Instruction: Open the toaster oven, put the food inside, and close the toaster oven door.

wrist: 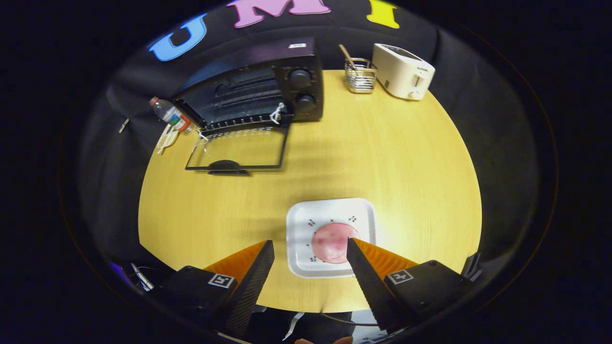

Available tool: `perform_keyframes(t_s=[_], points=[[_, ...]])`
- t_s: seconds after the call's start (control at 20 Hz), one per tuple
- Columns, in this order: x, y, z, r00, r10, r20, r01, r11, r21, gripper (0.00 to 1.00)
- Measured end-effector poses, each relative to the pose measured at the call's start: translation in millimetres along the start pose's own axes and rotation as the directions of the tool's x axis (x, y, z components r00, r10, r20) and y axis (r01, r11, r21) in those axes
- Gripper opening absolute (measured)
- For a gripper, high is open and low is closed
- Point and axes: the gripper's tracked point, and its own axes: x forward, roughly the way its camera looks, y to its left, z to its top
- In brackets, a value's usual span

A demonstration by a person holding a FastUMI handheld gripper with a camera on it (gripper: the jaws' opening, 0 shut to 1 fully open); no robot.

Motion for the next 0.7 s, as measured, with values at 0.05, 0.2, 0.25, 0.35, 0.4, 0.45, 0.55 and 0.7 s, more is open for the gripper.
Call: perform_keyframes(t_s=[0.05,0.2,0.25,0.35,0.4,0.45,0.55,0.7], points=[[5.3,-13.7,-1.0,1.000,-0.004,-0.017,0.004,1.000,0.027,0.99],[21.5,-47.1,-4.1,0.998,-0.020,-0.059,0.022,0.999,0.044,0.99],[28.1,-54.5,-5.9,0.997,-0.021,-0.074,0.024,0.999,0.039,0.99],[39.7,-66.0,-10.2,0.994,-0.021,-0.106,0.024,0.999,0.027,0.99],[45.5,-70.5,-13.2,0.992,-0.020,-0.122,0.023,1.000,0.020,0.99],[52.5,-74.4,-14.6,0.991,-0.022,-0.135,0.023,1.000,0.010,0.99],[63.1,-85.2,-19.6,0.986,-0.034,-0.166,0.033,0.999,-0.006,0.96],[76.3,-90.1,-22.3,0.983,-0.030,-0.183,0.029,1.000,-0.005,0.81]])
